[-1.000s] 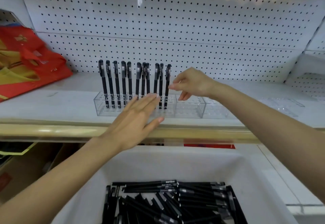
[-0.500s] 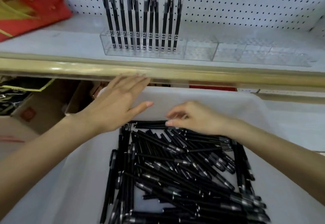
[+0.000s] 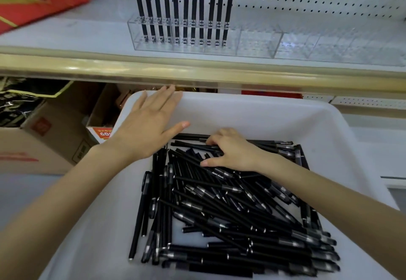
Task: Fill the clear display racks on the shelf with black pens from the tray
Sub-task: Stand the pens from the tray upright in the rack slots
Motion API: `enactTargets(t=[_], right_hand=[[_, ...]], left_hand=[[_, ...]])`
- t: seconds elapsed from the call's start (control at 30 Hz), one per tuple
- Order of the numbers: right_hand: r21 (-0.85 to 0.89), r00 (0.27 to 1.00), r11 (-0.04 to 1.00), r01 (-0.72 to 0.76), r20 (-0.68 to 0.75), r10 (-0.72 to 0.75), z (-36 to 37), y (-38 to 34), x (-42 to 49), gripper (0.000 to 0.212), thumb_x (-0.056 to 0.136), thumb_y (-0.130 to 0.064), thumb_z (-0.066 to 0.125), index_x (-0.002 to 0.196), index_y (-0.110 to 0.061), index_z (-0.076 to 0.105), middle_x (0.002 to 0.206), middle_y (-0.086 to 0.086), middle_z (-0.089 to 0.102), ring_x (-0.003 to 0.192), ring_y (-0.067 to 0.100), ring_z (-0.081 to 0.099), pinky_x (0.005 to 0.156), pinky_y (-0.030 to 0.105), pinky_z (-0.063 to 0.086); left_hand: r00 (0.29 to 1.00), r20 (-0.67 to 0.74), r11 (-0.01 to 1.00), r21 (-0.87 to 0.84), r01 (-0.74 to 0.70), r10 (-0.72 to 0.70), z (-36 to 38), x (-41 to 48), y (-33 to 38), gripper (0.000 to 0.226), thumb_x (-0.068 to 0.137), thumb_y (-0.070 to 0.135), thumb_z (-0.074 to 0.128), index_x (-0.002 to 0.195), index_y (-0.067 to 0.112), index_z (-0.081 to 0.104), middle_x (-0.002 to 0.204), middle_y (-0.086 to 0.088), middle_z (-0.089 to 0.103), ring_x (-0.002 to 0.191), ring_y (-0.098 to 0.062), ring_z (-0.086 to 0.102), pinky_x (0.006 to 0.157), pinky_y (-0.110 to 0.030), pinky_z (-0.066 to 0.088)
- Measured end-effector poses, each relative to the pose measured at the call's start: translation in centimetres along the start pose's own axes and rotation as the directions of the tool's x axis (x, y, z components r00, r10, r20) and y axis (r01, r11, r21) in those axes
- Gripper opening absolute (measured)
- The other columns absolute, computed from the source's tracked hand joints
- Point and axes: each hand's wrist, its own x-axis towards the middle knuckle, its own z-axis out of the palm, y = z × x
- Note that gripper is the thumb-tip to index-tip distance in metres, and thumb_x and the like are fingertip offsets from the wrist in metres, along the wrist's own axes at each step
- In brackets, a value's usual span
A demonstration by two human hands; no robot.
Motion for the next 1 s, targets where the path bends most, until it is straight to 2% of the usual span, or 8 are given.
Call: enactTargets(t=[0.1, 0.2, 0.3, 0.57, 0.63, 0.8, 0.9, 1.0], right_hand=[[0.008, 1.000, 1.000, -0.012, -0.005, 0.012, 0.2, 0.0, 0.0, 0.064, 0.081, -0.058, 0.063, 0.128, -0.016, 0.052, 0.125, 0.002, 0.057, 0.117, 0.021, 0.048, 0.094, 0.034, 0.036], [0.097, 0.999, 0.995, 0.006, -0.040, -0.002, 0.4, 0.3, -0.1, 0.041, 0.081, -0.050, 0.068, 0.106, -0.019, 0.058, 0.098, -0.002, 0.062, 0.096, 0.016, 0.054, 0.083, 0.030, 0.036], [0.197, 0.999, 0.980, -0.004, -0.050, 0.015, 0.6, 0.5, -0.1, 0.026, 0.081, -0.044, 0.071, 0.085, -0.023, 0.057, 0.075, -0.010, 0.059, 0.080, 0.011, 0.054, 0.085, 0.031, 0.039], [0.281, 0.999, 0.959, -0.030, -0.034, 0.041, 0.5, 0.5, 0.1, 0.023, 0.084, -0.038, 0.070, 0.072, -0.028, 0.053, 0.072, -0.011, 0.059, 0.077, 0.010, 0.057, 0.087, 0.033, 0.045], [0.411, 0.998, 0.911, -0.024, -0.042, 0.045, -0.3, 0.4, -0.3, 0.021, 0.087, -0.030, 0.069, 0.076, -0.024, 0.052, 0.074, -0.004, 0.060, 0.072, 0.012, 0.057, 0.079, 0.035, 0.049], [0.671, 0.981, 0.740, 0.042, -0.168, 0.097, -4.2, 0.0, -2.6, 0.017, 0.080, -0.013, 0.076, 0.078, -0.010, 0.059, 0.063, 0.002, 0.062, 0.053, 0.009, 0.058, 0.053, 0.020, 0.048], [0.781, 0.949, 0.608, 0.144, -0.283, 0.139, -6.6, -0.2, -4.0, 0.015, 0.073, -0.004, 0.079, 0.078, -0.003, 0.065, 0.067, 0.003, 0.064, 0.055, 0.006, 0.058, 0.055, 0.016, 0.049], [0.823, 0.922, 0.507, 0.256, -0.365, 0.127, -8.5, -0.4, -4.8, 0.015, 0.071, 0.003, 0.077, 0.079, -0.004, 0.067, 0.072, 0.002, 0.066, 0.063, 0.006, 0.060, 0.063, 0.016, 0.049]], left_hand=[[1.000, -0.005, 1.000, 0.024, 0.007, -0.007, 0.1, -0.1, 0.0, 0.084, 0.086, 0.069, 0.008, 0.154, 0.020, 0.006, 0.162, -0.002, 0.002, 0.148, -0.013, -0.004, 0.120, -0.038, -0.004], [1.000, -0.018, 1.000, 0.018, 0.005, -0.005, 0.1, -0.1, -0.1, 0.087, 0.084, 0.071, 0.003, 0.154, 0.020, 0.008, 0.162, -0.002, 0.006, 0.148, -0.013, -0.001, 0.120, -0.038, -0.003], [1.000, -0.023, 1.000, 0.013, 0.003, -0.003, 0.2, -0.1, -0.2, 0.088, 0.081, 0.069, 0.003, 0.154, 0.020, 0.010, 0.162, -0.002, 0.007, 0.148, -0.014, 0.000, 0.120, -0.038, -0.002], [1.000, -0.026, 1.000, 0.016, -0.001, 0.001, 0.3, -0.2, -0.1, 0.087, 0.082, 0.069, 0.003, 0.154, 0.021, 0.009, 0.162, -0.001, 0.006, 0.148, -0.012, -0.001, 0.120, -0.037, -0.003], [1.000, -0.025, 1.000, -0.014, 0.001, -0.002, 0.2, -0.1, -0.2, 0.086, 0.081, 0.070, 0.003, 0.154, 0.023, 0.009, 0.162, 0.000, 0.006, 0.148, -0.011, -0.001, 0.120, -0.036, -0.004], [0.995, -0.089, 0.959, -0.284, 0.015, -0.042, -0.4, -0.1, 0.2, 0.079, 0.086, 0.067, 0.013, 0.152, 0.025, 0.021, 0.159, 0.005, 0.020, 0.146, -0.005, 0.010, 0.120, -0.031, 0.000], [0.987, -0.151, 0.902, -0.432, -0.021, -0.050, -1.1, -0.3, 1.2, 0.071, 0.088, 0.064, 0.023, 0.146, 0.026, 0.036, 0.146, 0.015, 0.037, 0.135, 0.003, 0.026, 0.116, -0.023, 0.013], [0.987, -0.159, 0.872, -0.479, -0.105, 0.031, -1.8, -0.1, 2.4, 0.065, 0.088, 0.062, 0.026, 0.133, 0.026, 0.055, 0.129, 0.018, 0.053, 0.120, 0.008, 0.042, 0.100, -0.001, 0.022]])
